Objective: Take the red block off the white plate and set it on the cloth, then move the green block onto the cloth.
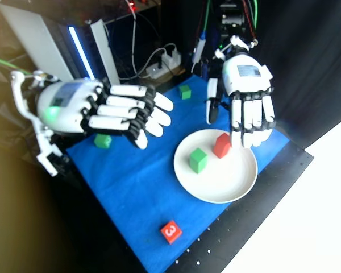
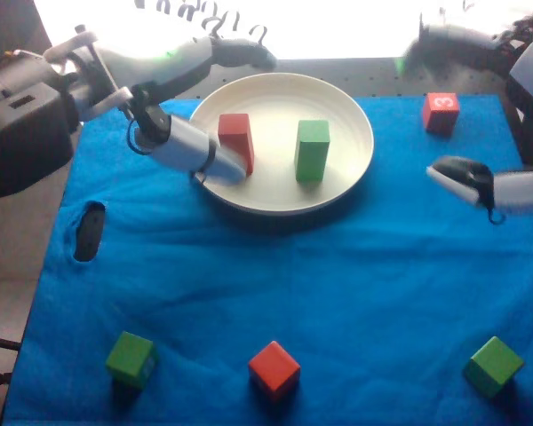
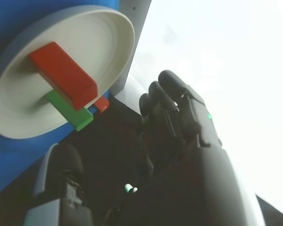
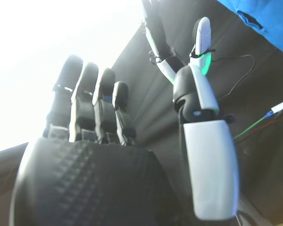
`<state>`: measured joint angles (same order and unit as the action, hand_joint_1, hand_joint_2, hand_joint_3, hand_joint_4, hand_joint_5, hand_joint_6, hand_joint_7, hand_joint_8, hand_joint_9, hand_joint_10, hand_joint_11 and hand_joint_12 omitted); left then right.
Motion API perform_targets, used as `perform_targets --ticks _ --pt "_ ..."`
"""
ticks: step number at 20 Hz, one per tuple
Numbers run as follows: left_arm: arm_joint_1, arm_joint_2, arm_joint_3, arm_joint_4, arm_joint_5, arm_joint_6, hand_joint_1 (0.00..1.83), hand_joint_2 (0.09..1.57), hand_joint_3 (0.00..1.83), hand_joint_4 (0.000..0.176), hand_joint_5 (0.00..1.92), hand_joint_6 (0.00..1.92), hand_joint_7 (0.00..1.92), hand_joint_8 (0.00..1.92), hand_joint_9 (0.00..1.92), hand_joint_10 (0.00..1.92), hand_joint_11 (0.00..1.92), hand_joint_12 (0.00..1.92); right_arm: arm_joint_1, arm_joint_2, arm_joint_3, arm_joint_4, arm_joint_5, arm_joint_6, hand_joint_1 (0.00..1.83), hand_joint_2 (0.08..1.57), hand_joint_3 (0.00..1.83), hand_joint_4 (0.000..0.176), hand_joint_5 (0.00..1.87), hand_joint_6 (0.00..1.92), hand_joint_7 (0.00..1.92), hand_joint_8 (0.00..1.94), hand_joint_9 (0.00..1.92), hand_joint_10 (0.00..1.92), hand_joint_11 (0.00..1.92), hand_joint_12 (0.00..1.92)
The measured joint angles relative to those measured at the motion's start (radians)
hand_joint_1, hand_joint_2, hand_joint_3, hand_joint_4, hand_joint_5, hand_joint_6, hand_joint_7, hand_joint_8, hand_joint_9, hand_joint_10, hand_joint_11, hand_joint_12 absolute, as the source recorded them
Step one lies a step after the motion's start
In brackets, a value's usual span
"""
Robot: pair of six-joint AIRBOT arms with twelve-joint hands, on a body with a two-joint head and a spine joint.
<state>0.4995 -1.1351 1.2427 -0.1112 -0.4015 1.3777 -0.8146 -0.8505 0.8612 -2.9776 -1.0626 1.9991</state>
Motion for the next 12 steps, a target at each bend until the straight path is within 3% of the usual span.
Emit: perform_targets --ticks 2,5,7,10,11,12 --pt "0.0 0.002 -0.011 -0.029 0.008 0.064 0.79 0.89 0.01 0.092 0.42 0.07 0.29 0.01 0.19 0.1 0.0 0.95 0.0 -0.004 0.001 0.0 0.006 0.001 1.06 0.63 0.5 0.0 0.7 0.88 0.73 1.09 0.68 1.35 0.56 1.71" --pt "0.0 0.002 -0.005 -0.057 0.004 0.067 0.75 0.9 0.01 0.088 0.41 0.05 0.3 0.01 0.21 0.1 0.0 0.99 0.0 -0.004 0.001 0.0 0.004 0.0 1.06 0.64 0.47 0.0 0.69 0.85 0.74 1.05 0.69 1.32 0.55 1.69" --pt "0.0 0.002 -0.002 -0.057 0.005 0.067 0.76 0.94 0.01 0.096 0.39 0.03 0.3 0.01 0.21 0.1 0.0 1.0 0.0 -0.005 0.001 0.0 0.004 0.001 1.07 0.64 0.47 0.0 0.69 0.86 0.75 1.04 0.7 1.3 0.56 1.68" --pt "0.0 -0.023 0.034 -0.066 0.019 0.067 0.83 0.96 0.01 0.068 0.43 0.03 0.4 0.03 0.37 0.17 0.0 1.26 0.0 -0.005 0.001 0.0 0.003 0.001 1.05 0.64 0.49 0.0 0.69 0.89 0.75 1.06 0.7 1.32 0.59 1.69" --pt "0.0 -0.036 0.048 -0.069 0.031 0.067 0.9 0.96 0.01 0.035 0.46 0.04 0.45 0.04 0.46 0.22 0.04 1.37 0.0 -0.006 0.002 0.0 0.003 0.001 1.05 0.64 0.51 0.0 0.68 0.89 0.74 1.09 0.69 1.34 0.59 1.71" --pt "0.0 -0.049 0.057 -0.071 0.039 0.066 0.91 0.97 0.0 0.024 0.47 0.03 0.51 0.04 0.46 0.37 0.09 1.41 0.0 -0.006 0.004 0.0 0.003 0.0 1.07 0.64 0.5 0.0 0.69 0.89 0.75 1.09 0.7 1.35 0.61 1.7"
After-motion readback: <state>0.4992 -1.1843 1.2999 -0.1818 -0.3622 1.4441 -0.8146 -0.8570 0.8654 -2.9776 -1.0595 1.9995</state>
